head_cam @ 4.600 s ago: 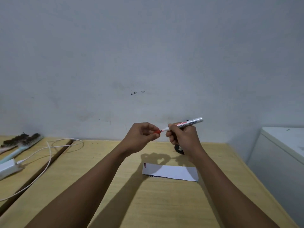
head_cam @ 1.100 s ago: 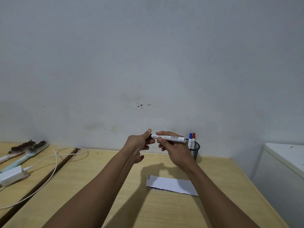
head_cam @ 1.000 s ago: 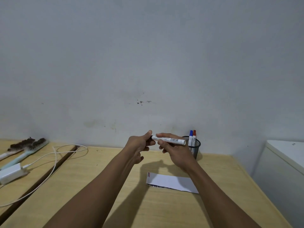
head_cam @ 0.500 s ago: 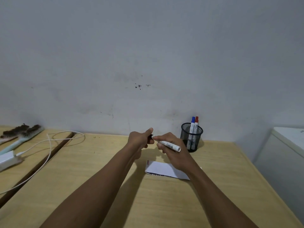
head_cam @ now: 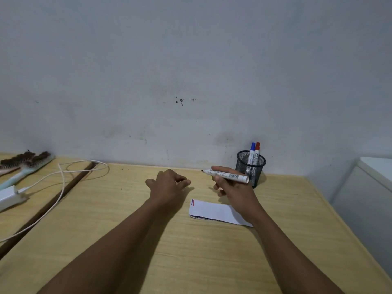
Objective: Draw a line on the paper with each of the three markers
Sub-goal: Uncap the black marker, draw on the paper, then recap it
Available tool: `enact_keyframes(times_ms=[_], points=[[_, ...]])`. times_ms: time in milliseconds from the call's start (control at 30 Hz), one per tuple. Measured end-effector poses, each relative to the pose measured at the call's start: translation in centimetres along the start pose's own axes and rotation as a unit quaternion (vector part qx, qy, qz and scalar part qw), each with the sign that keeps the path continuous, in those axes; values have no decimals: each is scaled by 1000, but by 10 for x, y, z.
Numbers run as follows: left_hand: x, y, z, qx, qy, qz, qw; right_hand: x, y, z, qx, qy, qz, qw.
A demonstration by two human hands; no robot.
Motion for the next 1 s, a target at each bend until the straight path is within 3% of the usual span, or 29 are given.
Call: enact_keyframes(times_ms=[467, 633, 800, 1000], points=[[12, 5, 8, -9, -14, 14, 1000, -46, 0, 15, -105, 86, -78, 988], [6, -9, 41, -103, 51, 34, 993, -45, -1, 10, -67, 85, -41, 993], [4, 1, 65, 43, 132, -30, 990, -40, 4, 2, -29, 93, -14, 995], [8, 2, 67, 42, 137, -24, 989, -36, 28, 4, 52, 82, 83, 992]])
Point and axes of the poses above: each hand's wrist, its own z-axis away from the middle knuckle, its own y-axis out of the palm, x = y × z, the point moved 5 cm from there along -z, towards the middle knuckle, and after that the axes turned 3 degrees about -z, right-handed, at the moved point
